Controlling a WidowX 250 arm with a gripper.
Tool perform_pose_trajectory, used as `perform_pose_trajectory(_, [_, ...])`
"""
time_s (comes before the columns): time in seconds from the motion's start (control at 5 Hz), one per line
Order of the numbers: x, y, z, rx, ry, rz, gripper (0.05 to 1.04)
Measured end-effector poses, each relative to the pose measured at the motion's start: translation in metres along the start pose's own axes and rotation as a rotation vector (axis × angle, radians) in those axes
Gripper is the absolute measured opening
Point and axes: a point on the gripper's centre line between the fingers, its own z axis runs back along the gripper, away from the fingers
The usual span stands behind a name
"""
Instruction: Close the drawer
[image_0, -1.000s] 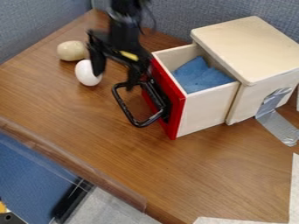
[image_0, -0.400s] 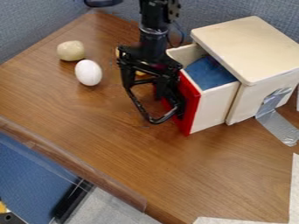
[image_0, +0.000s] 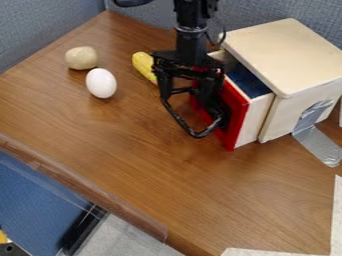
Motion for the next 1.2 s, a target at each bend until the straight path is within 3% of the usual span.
perform_pose_trajectory(0.4, [0.007,-0.018,-0.003,-0.017,-0.027,0.001,0.998])
perform_pose_trajectory(0.8, [0.021,-0.031,-0.007,-0.01,-0.073,-0.005,0.999])
perform_pose_trajectory(1.2, [0.028,-0.03,-0.005,0.013,-0.086,-0.034,0.999])
